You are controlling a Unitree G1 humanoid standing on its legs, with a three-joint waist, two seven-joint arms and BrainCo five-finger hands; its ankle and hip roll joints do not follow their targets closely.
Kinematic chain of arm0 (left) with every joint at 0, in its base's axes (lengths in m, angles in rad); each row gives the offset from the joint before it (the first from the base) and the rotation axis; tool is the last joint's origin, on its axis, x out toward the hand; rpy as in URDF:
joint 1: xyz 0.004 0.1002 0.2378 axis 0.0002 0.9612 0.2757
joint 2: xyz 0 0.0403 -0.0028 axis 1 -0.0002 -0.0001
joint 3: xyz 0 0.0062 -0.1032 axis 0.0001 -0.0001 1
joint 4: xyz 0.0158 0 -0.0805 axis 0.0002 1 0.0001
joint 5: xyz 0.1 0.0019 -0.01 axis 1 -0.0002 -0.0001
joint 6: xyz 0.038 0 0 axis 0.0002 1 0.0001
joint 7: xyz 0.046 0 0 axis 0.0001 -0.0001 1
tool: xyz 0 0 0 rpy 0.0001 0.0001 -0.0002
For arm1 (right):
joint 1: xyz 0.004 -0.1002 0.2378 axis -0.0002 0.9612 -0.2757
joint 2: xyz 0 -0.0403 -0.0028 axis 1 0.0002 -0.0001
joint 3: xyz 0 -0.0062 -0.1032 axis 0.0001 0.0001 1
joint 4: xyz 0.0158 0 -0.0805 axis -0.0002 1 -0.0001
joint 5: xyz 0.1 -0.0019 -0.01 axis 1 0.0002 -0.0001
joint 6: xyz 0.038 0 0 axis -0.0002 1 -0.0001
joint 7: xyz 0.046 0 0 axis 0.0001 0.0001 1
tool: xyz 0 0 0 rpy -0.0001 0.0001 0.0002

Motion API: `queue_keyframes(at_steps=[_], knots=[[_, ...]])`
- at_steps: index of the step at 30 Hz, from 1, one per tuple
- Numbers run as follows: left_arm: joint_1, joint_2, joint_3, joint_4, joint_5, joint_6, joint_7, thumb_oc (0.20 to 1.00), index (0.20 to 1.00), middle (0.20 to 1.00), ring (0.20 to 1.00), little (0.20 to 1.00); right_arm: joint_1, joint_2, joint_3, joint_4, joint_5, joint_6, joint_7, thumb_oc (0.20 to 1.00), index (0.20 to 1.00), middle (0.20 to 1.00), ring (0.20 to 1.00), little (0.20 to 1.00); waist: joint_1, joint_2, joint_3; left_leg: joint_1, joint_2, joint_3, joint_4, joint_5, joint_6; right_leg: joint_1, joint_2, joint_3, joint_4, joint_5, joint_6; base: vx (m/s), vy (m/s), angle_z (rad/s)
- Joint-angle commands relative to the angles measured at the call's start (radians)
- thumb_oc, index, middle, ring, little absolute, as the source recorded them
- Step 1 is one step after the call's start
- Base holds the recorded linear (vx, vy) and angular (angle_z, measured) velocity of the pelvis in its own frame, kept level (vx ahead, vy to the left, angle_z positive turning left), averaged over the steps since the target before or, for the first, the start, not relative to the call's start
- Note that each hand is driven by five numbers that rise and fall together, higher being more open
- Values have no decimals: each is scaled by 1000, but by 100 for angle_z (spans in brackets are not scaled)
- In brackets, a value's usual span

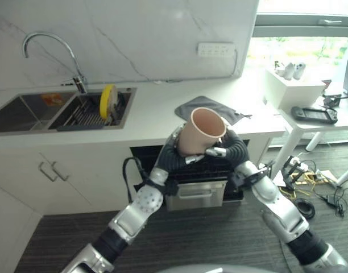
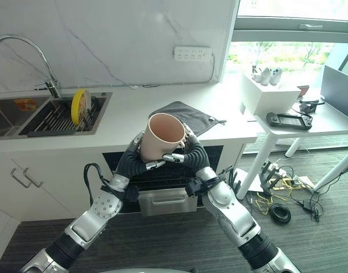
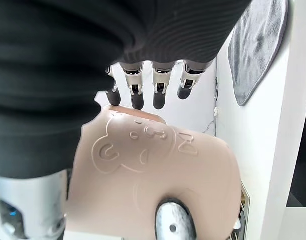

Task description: Place the dishes in the dishwasher.

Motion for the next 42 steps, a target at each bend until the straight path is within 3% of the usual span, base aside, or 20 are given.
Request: queue_keyframes(at_steps=[1, 19, 27, 28, 29, 42], knots=[[-124, -3, -81, -26, 14, -26, -53, 200, 200, 200, 200, 200, -152, 59, 3, -33, -42, -31, -9, 1000, 1000, 1000, 1000, 1000, 10, -28, 1, -32, -8, -43, 7, 18, 20, 57, -43, -54, 6, -26, 21, -24, 2, 5], [-153, -9, -149, 11, 78, -30, -78, 200, 200, 200, 200, 200, -193, 67, 21, -34, -164, 22, -110, 1000, 1000, 1000, 1000, 1000, 6, -28, 4, -34, -13, -61, 7, 13, 30, 76, -32, -43, 20, -49, 8, -8, 1, 3], [-152, -9, -171, 19, 81, -17, -90, 200, 200, 200, 200, 200, -232, 80, 58, -50, -170, 49, -96, 1000, 1000, 1000, 1000, 1000, 16, -27, 2, -32, -15, -55, 7, 9, 31, 82, -42, -57, 18, -53, 12, 21, 5, 3], [-150, -9, -172, 20, 82, -15, -94, 200, 200, 200, 200, 200, -233, 79, 60, -53, -184, 43, -98, 652, 652, 652, 652, 652, 16, -27, 3, -32, -15, -56, 7, 9, 31, 81, -40, -55, 20, -54, 11, 0, 0, 0], [-148, -9, -175, 24, 85, -18, -93, 200, 200, 200, 200, 200, -233, 77, 61, -57, -194, 38, -102, 200, 200, 200, 200, 200, 16, -27, 4, -32, -15, -56, 7, 10, 32, 80, -40, -55, 21, -54, 11, 0, 0, 0], [-151, -8, -193, 41, 101, -7, -116, 200, 200, 200, 200, 200, -247, 82, 75, -53, -194, 44, -92, 200, 200, 200, 200, 200, 19, -24, 6, -30, -14, -56, 7, 10, 32, 81, -43, -60, 25, -60, 10, 0, 0, 0]])
